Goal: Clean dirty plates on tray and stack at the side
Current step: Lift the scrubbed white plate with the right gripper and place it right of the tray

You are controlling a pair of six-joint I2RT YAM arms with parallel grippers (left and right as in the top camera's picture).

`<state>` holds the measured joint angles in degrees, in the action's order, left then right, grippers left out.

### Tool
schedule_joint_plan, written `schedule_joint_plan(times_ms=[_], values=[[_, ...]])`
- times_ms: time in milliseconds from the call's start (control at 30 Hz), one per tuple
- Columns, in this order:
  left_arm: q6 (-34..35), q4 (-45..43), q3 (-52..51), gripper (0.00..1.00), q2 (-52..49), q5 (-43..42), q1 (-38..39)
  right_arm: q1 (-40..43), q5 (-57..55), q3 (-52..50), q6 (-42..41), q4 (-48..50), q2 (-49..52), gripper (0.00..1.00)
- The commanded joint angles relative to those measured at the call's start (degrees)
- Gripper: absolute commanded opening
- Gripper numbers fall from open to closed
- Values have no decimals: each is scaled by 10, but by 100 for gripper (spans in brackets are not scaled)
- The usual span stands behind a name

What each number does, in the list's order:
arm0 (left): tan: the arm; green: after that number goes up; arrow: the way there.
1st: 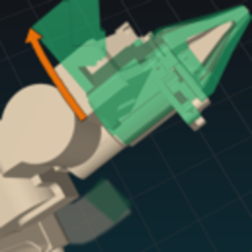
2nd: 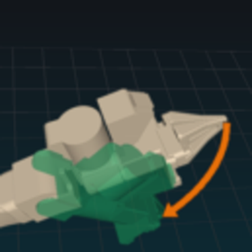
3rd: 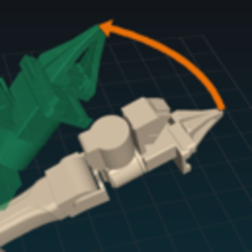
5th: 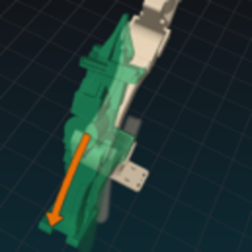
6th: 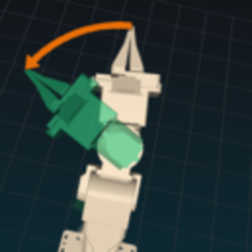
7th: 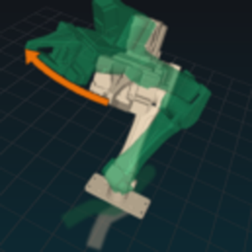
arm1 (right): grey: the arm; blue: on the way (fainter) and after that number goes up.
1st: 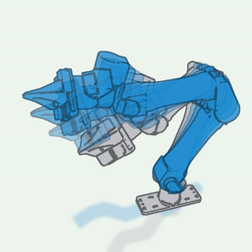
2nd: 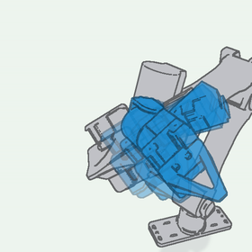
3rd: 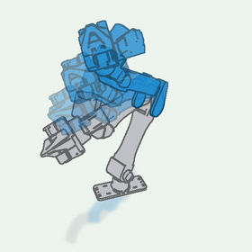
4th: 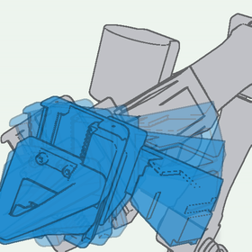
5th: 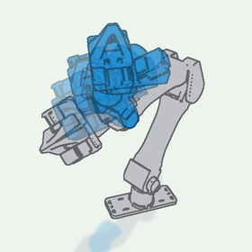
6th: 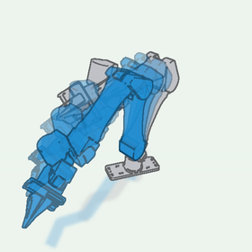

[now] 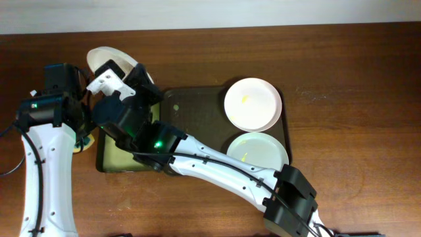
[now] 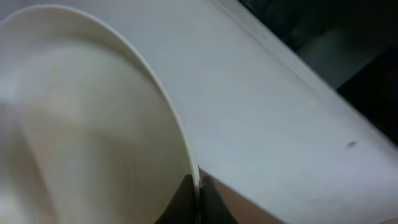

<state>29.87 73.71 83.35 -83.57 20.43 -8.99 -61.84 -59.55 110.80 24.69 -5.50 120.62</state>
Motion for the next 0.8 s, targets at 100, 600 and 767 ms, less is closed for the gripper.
schedule_joint_plan(times_ms=[100, 600, 767], values=[[10, -2, 0, 0, 4, 3, -3, 9, -26, 9, 36, 5, -3, 4], [9, 2, 0, 0, 4, -10, -3, 184, 663, 3, -501, -321, -3, 4], [9, 1, 0, 0, 4, -27, -3, 395, 816, 3, -501, -434, -3, 4]])
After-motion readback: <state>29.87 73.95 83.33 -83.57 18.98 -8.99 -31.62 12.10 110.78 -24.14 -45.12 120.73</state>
